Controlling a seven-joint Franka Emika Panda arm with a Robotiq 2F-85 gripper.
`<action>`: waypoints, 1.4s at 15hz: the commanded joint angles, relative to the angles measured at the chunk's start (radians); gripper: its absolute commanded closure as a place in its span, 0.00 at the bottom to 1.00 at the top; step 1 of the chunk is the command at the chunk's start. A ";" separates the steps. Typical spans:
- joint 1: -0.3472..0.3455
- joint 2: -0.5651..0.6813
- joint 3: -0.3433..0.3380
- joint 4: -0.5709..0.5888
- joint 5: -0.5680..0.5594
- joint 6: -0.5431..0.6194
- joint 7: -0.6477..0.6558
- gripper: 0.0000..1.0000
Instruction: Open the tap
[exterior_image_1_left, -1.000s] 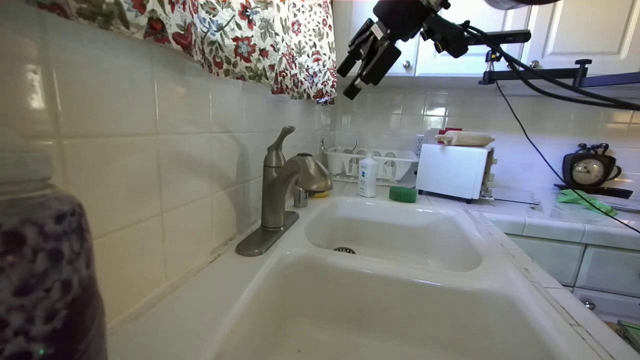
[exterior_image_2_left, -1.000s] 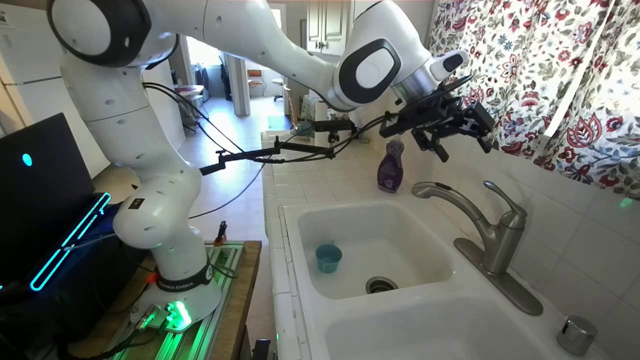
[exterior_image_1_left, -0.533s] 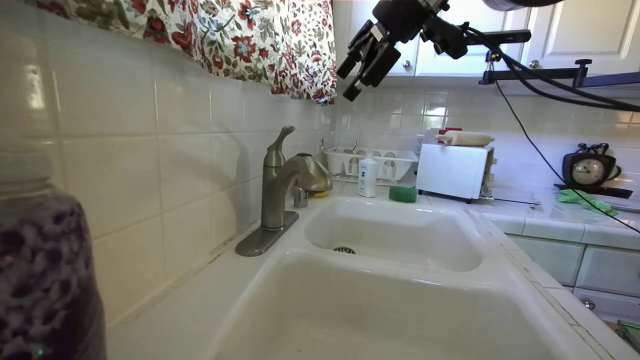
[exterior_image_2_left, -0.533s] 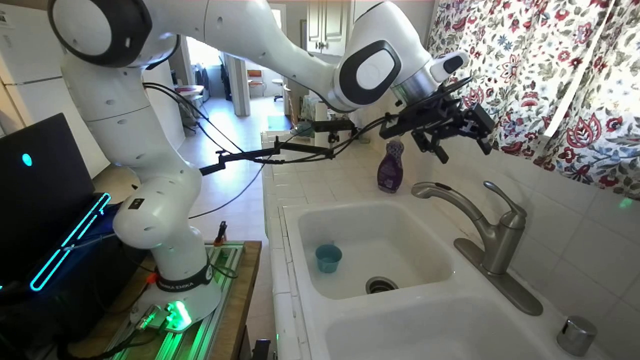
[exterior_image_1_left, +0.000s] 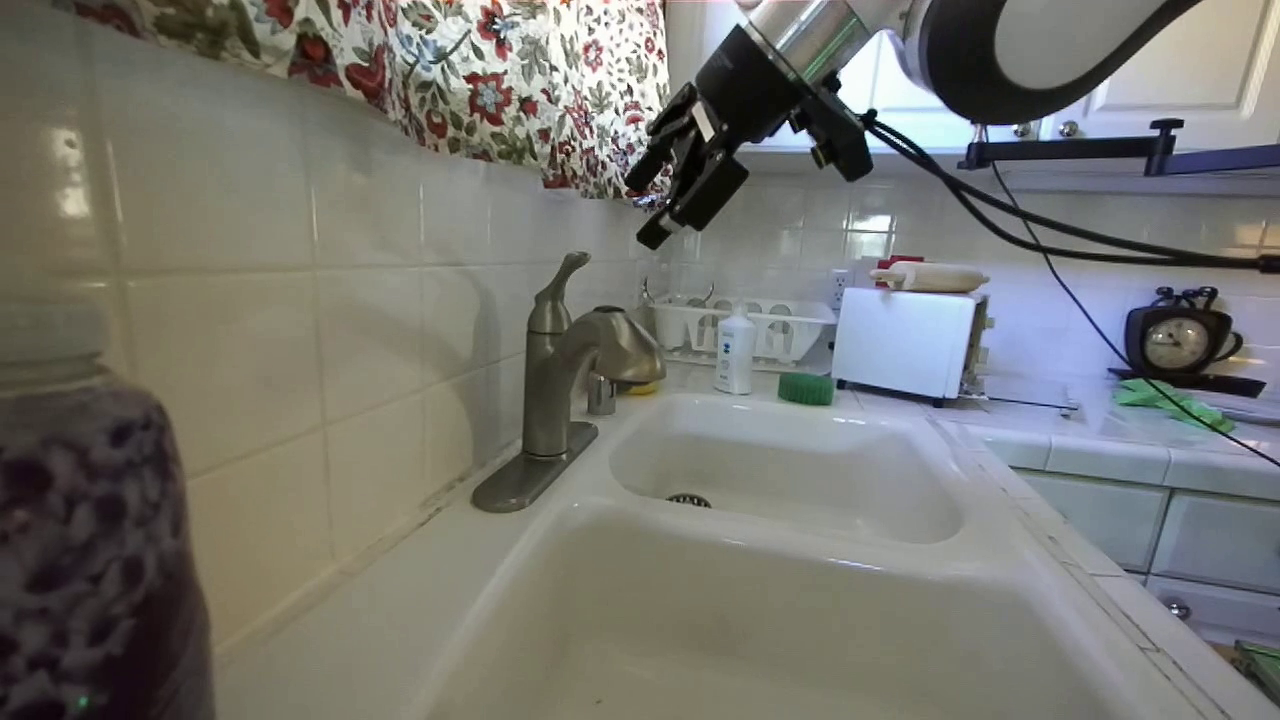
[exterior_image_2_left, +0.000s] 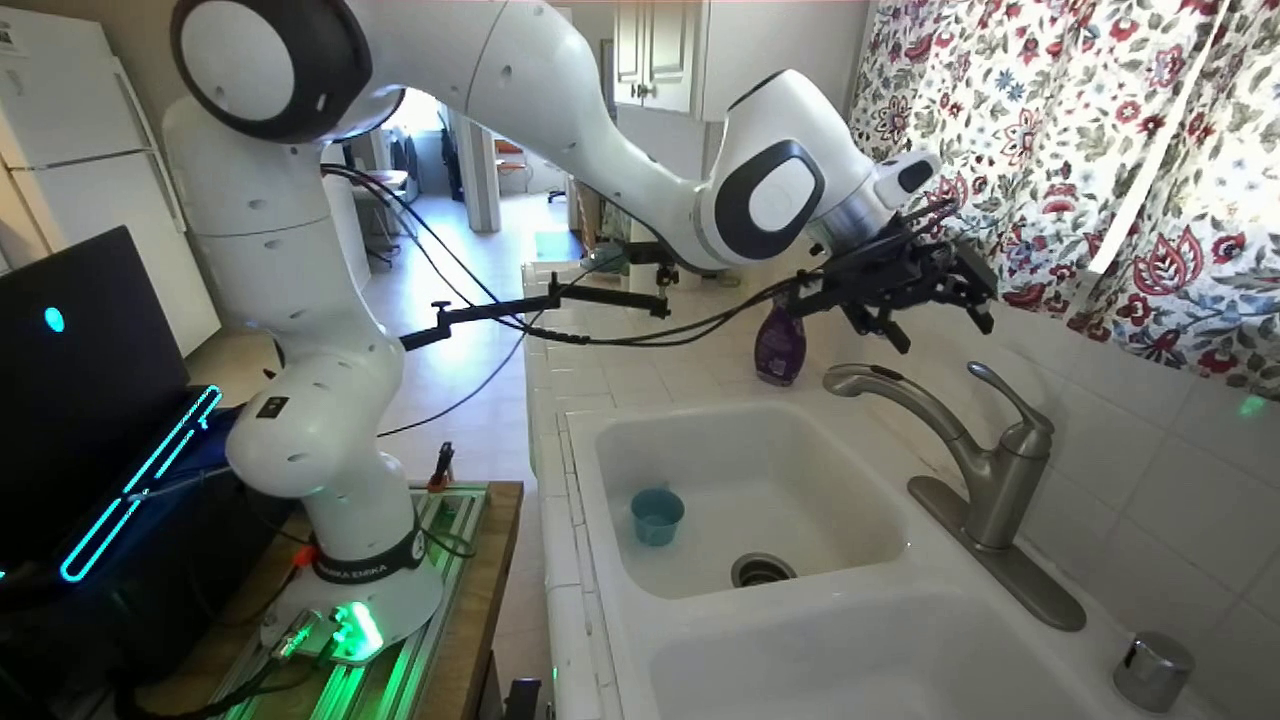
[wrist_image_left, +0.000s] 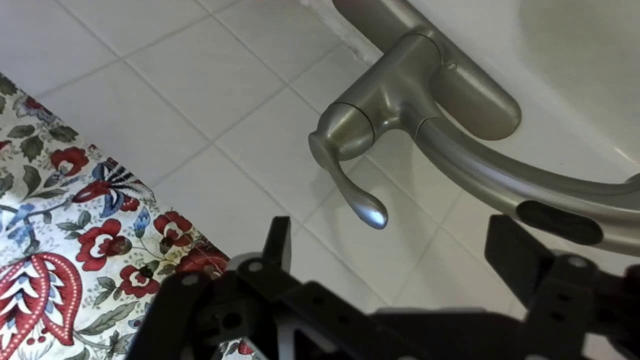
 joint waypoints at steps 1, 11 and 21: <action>-0.020 0.075 0.002 0.063 -0.155 0.073 0.083 0.00; 0.000 0.168 -0.011 0.133 -0.275 0.098 0.141 0.22; 0.007 0.224 -0.036 0.169 -0.340 0.174 0.152 0.35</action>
